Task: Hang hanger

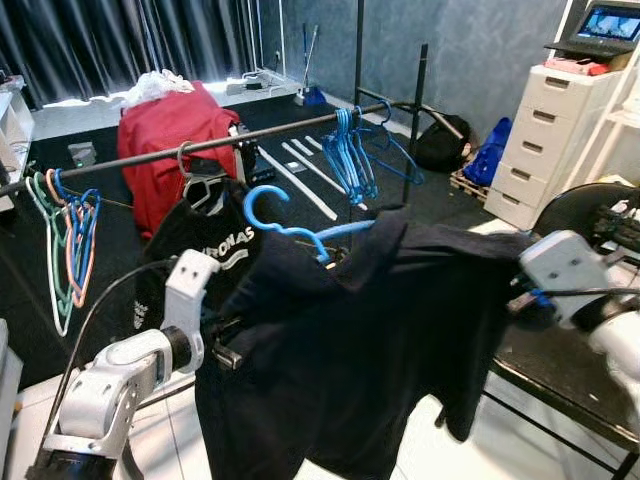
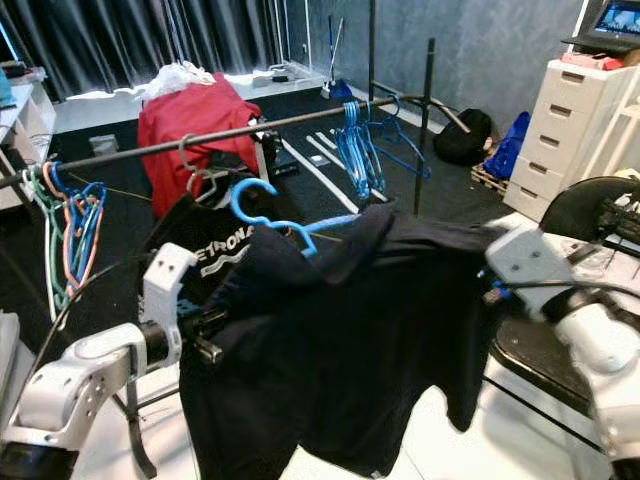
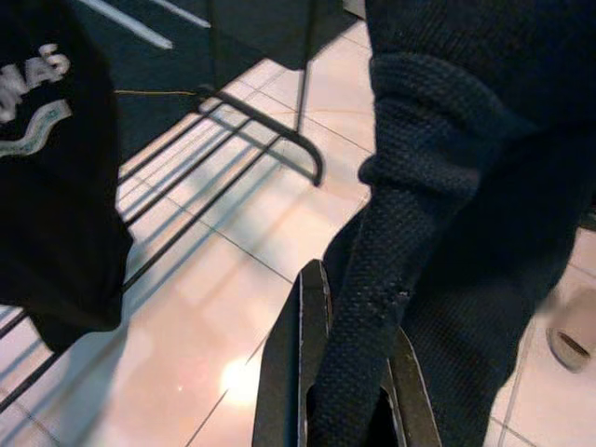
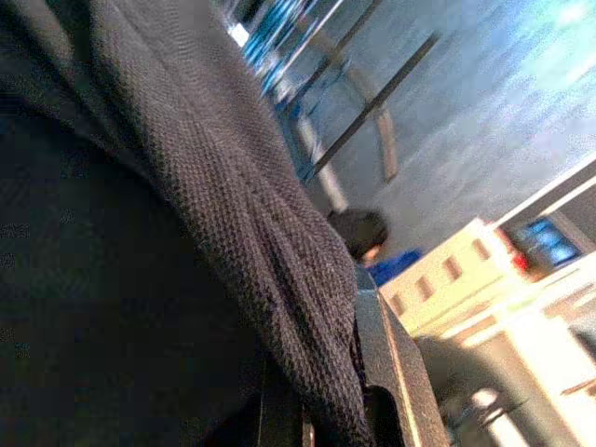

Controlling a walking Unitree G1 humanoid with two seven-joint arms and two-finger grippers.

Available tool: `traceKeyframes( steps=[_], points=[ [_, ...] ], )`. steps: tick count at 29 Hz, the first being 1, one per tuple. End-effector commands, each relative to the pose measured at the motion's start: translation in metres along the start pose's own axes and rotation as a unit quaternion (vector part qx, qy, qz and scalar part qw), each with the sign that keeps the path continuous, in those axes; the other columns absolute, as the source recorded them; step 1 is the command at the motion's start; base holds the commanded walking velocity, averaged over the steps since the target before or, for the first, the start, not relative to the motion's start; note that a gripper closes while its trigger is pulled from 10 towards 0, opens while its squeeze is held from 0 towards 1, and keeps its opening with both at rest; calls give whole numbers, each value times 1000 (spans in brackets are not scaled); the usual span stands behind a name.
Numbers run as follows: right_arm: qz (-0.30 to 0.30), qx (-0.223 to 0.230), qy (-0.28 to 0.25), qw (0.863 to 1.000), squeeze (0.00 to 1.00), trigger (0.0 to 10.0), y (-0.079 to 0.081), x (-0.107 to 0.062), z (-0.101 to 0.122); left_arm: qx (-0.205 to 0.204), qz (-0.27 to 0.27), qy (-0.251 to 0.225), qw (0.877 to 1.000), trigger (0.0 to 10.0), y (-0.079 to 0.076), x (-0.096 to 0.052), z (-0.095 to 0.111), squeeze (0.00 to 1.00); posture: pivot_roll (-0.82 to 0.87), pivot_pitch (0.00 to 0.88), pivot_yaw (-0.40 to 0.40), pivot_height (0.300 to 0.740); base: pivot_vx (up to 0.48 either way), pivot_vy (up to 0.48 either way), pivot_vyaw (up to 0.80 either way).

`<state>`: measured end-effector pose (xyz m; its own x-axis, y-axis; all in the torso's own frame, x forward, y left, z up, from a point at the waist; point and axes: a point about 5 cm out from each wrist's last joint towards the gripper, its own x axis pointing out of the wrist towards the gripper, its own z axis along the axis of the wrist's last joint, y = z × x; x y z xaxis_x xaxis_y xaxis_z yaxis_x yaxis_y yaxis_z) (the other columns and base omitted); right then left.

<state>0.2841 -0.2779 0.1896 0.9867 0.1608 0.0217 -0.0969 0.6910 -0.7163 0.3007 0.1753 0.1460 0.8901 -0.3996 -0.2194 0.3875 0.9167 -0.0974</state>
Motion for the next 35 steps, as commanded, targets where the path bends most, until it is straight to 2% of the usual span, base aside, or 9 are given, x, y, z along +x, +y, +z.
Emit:
traceKeyframes(
  steps=[1,8,9,10,11,15,23,30,35],
  points=[
    [-34,19,48,998,0,0,2,-3,-18,-13,63,-47,997,10000,10,-6,7,0,-41,0,8,740,0,0,0],
    [-49,78,64,994,0,0,14,-1,-26,17,42,-83,996,10000,-23,-5,6,0,-21,0,-16,740,0,0,0],
    [-43,102,63,992,0,6235,17,1,-25,42,45,-77,995,10000,-32,-5,1,0,-16,0,-45,740,0,0,0],
    [-43,102,63,992,0,6235,17,1,-25,42,45,-77,995,10000,-32,-5,1,0,-16,0,-45,740,0,0,0],
    [-35,118,62,990,0,10000,20,5,-24,75,51,-68,993,10000,-37,-5,-5,0,-15,0,-57,740,0,0,0],
    [-21,133,58,989,0,10000,23,11,-20,138,99,-59,984,10000,-33,-10,-16,0,-11,0,-67,740,0,0,0],
    [-40,125,45,990,0,10000,16,16,-15,128,119,-30,984,10000,-24,-12,-26,0,-24,0,-73,740,0,0,0],
    [-82,55,12,995,0,10000,1,14,-3,206,66,48,975,10000,-17,-13,-38,0,-38,0,-34,740,0,0,0],
    [-73,0,-10,997,0,10000,2,12,6,205,143,50,967,10000,10,-11,-20,0,-39,0,-19,740,0,0,0]
  ],
)
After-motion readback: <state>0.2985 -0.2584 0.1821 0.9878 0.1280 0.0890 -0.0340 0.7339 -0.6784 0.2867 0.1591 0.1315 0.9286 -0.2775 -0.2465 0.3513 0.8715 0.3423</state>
